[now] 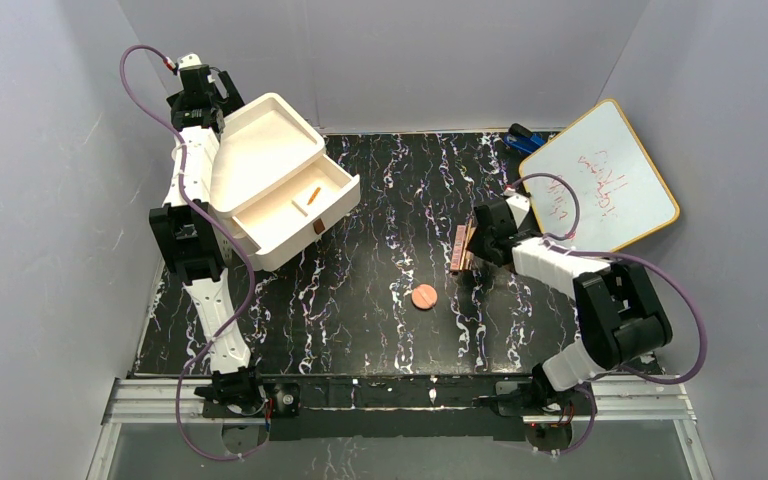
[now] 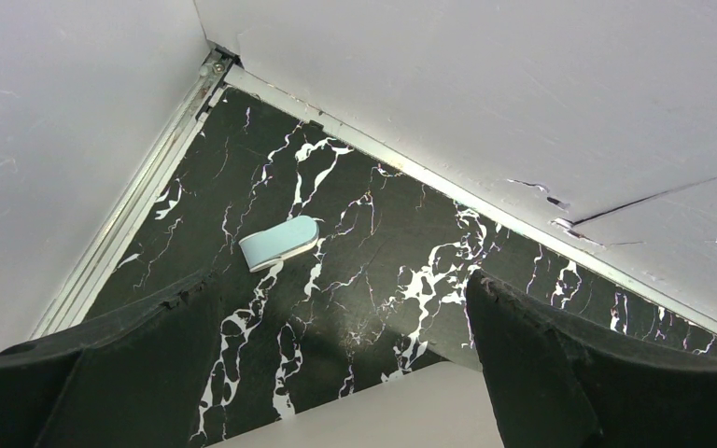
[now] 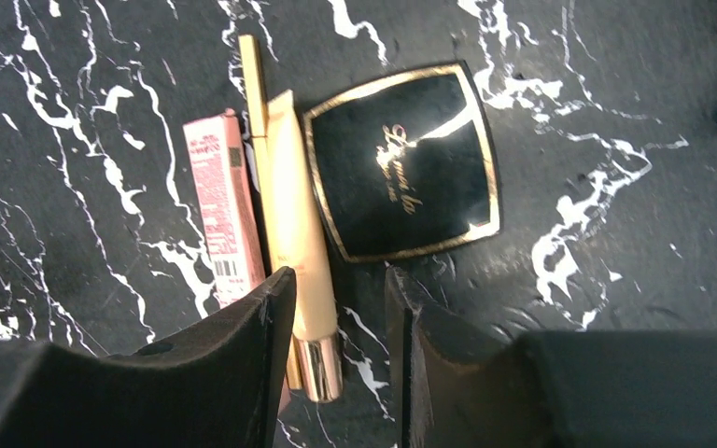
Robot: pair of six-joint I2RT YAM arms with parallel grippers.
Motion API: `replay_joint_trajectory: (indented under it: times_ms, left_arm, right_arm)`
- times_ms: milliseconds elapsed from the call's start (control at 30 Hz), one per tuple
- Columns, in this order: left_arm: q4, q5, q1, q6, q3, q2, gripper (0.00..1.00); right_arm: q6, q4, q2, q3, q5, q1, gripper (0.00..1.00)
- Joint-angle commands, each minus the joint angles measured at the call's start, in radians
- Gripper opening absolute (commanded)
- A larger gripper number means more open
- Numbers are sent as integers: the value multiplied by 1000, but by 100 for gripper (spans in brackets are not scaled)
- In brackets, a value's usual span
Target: Organize the makeup
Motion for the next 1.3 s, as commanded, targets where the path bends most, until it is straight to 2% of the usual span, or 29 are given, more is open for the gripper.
replay_joint_trajectory:
  times_ms: [0, 333, 567, 633, 933, 1267]
  left_arm:
    - [-24, 34, -21, 20, 27, 3, 98]
    - [-24, 27, -21, 27, 26, 2, 99]
    - [-25, 28, -21, 27, 29, 6, 99]
    - [-25, 29, -21, 27, 29, 6, 99]
    - [-26, 30, -21, 27, 29, 3, 98]
    - [-26, 29, -21, 27, 26, -1, 98]
  right_arm:
    - [-38, 69, 42, 69, -20, -13, 47]
    - [-54, 64, 97, 103, -29, -15, 46]
    - [-68, 38, 90, 86, -19, -17, 33]
    - [-70, 30, 89, 81, -19, -18, 32]
    - [-70, 29, 94, 52, -43, -17, 36]
    - [-74, 26, 122, 55, -79, -16, 36]
